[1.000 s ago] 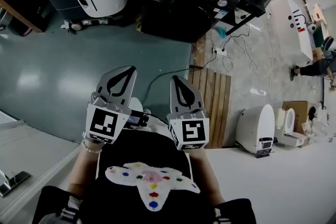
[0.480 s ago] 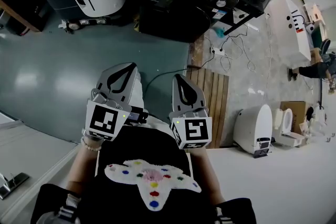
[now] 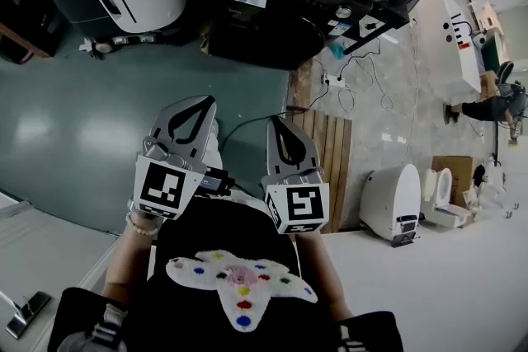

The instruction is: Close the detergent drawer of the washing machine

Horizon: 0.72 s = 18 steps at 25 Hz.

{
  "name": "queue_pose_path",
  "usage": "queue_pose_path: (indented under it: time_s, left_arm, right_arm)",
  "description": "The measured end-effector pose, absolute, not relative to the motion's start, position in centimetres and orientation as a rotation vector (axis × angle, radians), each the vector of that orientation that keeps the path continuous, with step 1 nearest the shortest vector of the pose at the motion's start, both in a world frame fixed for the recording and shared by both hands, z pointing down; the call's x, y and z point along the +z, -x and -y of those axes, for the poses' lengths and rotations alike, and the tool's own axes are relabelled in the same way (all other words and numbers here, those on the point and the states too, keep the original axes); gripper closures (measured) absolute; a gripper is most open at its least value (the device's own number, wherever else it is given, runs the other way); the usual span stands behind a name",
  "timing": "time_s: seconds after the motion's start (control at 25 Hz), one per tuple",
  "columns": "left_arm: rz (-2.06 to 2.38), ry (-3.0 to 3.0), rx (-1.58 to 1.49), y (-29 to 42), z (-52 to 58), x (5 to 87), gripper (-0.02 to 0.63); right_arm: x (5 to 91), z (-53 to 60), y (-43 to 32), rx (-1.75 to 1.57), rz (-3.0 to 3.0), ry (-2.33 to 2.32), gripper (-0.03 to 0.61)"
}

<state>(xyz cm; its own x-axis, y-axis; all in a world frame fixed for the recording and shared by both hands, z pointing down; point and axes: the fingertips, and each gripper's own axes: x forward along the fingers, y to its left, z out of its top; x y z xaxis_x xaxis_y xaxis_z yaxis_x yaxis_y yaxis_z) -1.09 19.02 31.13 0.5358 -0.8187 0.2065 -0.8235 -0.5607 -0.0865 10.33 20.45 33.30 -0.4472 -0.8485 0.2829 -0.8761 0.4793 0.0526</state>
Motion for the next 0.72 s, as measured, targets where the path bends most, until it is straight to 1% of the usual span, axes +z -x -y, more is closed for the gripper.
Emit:
queue_pose_path:
  time_s: [0.72]
  left_arm:
    - [1.406, -2.758, 0.336, 4.1, -5.6, 29.3, 0.603]
  right_arm:
    - [31.0, -7.0, -7.1, 0.132, 2.420, -1.519, 0.574]
